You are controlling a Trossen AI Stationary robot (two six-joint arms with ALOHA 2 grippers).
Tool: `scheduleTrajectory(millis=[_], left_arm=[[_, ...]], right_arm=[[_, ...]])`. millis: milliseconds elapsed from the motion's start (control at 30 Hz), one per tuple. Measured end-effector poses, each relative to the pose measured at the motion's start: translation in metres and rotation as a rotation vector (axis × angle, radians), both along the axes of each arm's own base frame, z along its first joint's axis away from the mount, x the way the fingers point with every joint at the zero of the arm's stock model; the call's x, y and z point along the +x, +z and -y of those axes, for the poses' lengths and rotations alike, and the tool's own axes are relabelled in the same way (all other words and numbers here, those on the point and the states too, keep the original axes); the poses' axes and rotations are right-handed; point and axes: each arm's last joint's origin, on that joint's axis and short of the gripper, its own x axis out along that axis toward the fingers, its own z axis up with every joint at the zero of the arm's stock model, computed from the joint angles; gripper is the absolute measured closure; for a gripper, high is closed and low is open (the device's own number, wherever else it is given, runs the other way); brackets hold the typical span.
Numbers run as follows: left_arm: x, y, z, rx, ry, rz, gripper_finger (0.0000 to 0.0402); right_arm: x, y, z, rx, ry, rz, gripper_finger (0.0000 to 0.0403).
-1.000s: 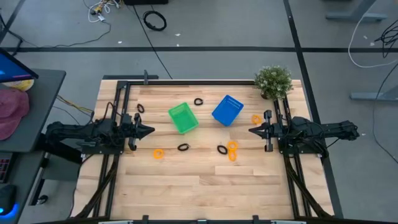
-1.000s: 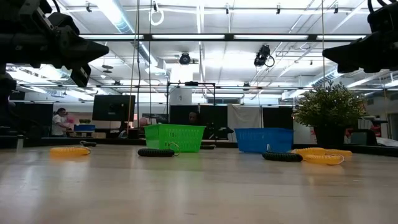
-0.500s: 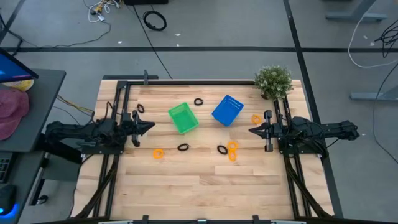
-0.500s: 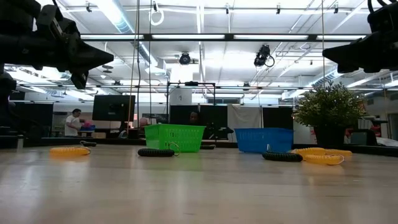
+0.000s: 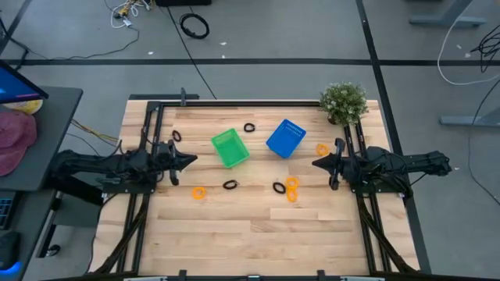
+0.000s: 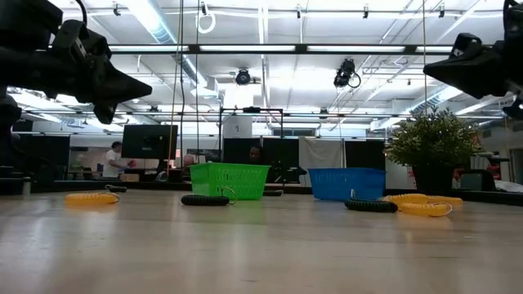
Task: Sort spring keychains
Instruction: Put the black spring keychain into the green bin
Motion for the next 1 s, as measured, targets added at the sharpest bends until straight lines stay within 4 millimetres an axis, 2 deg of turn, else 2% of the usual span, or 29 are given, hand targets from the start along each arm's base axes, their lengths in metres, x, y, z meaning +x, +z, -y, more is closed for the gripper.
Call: scheduleTrajectory(millis=[367, 433, 500, 600, 733, 867, 1000], left_arm=[[0.002, -0.001, 0.000, -0.021, 0.004, -0.007, 0.0396], [0.002, 0.000, 0.000, -0.021, 0.011, 0.002, 0.0396], [0.002, 0.002, 0.000, -0.023, 0.013, 0.022, 0.0396], [0.002, 0.004, 0.000, -0.025, 0.009, 0.047, 0.0396], [0.002, 0.007, 0.000, -0.029, 0.014, 0.079, 0.0396], [0.002, 0.013, -0.001, -0.037, 0.040, 0.144, 0.0396], [-0.002, 0.033, -0.003, 0.024, 0.097, 0.336, 0.0396]], right_arm=[[0.000, 0.004, 0.000, 0.022, 0.012, 0.043, 0.0396], [0.000, 0.008, -0.001, 0.163, 0.062, 0.078, 0.0396], [-0.001, 0.014, -0.003, 0.433, 0.141, 0.129, 0.0396], [-0.003, 0.023, -0.002, 0.739, 0.168, 0.224, 0.0396], [-0.005, 0.030, 0.001, 1.010, 0.172, 0.308, 0.0396], [-0.005, 0.030, 0.001, 1.069, 0.165, 0.318, 0.0396], [-0.008, 0.043, 0.002, 1.051, 0.212, 0.455, 0.0396]])
